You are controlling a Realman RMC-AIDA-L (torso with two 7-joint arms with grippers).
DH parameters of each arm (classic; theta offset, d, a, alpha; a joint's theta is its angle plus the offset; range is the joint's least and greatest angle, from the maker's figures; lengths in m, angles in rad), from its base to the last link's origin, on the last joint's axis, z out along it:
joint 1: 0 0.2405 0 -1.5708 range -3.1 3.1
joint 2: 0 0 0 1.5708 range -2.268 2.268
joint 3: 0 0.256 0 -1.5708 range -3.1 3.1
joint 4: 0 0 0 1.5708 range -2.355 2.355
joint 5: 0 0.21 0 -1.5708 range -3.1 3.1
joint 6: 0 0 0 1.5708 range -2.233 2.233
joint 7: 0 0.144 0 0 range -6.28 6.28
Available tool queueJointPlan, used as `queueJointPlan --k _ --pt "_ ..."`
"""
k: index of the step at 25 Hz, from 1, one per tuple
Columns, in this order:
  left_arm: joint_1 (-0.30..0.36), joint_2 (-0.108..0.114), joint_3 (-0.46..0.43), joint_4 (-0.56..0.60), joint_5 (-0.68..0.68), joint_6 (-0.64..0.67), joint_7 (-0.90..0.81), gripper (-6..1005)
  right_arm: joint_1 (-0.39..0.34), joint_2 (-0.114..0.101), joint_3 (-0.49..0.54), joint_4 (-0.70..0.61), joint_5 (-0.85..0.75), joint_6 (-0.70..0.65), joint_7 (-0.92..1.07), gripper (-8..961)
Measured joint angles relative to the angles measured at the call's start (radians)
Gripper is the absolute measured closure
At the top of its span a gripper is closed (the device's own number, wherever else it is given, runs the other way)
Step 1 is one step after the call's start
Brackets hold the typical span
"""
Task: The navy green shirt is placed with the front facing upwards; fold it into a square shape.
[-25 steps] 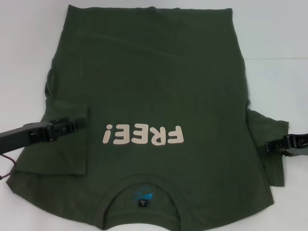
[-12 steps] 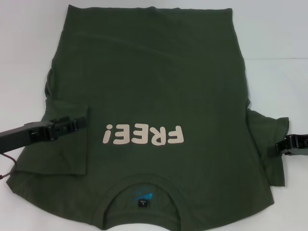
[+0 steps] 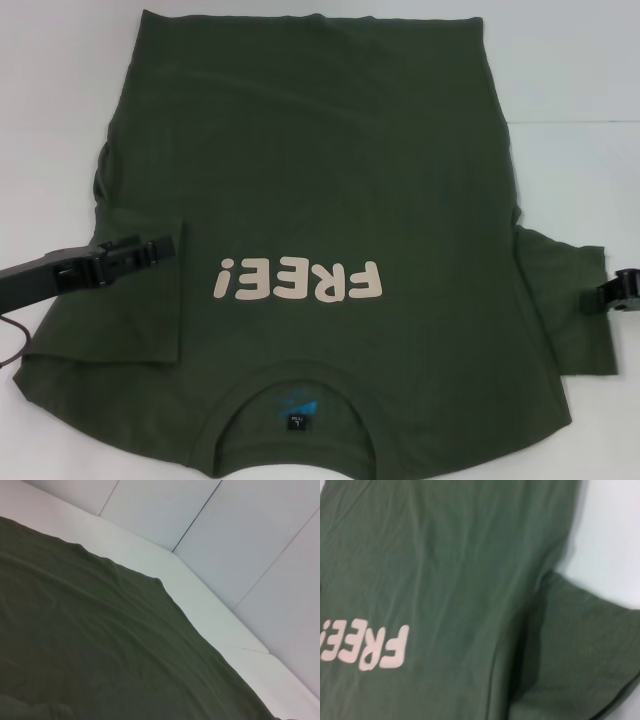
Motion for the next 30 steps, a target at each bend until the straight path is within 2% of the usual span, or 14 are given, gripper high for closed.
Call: queueJointPlan --k 6,16,30 --pt "0.006 -0.001 -0.019 0.000 -0.013 0.000 0.000 299 -0.002 -0.031 0.006 0.000 -0.012 0.004 0.012 933" --pt "0.021 -0.004 -0.060 0.000 -0.040 0.001 -0.002 298 -0.004 -0.059 0.024 0.009 -0.013 0.028 0.030 926" --pt "0.028 0.003 -0.077 0.001 -0.041 0.024 0.000 298 -0.005 -0.061 0.017 0.010 -0.013 0.024 0.034 917"
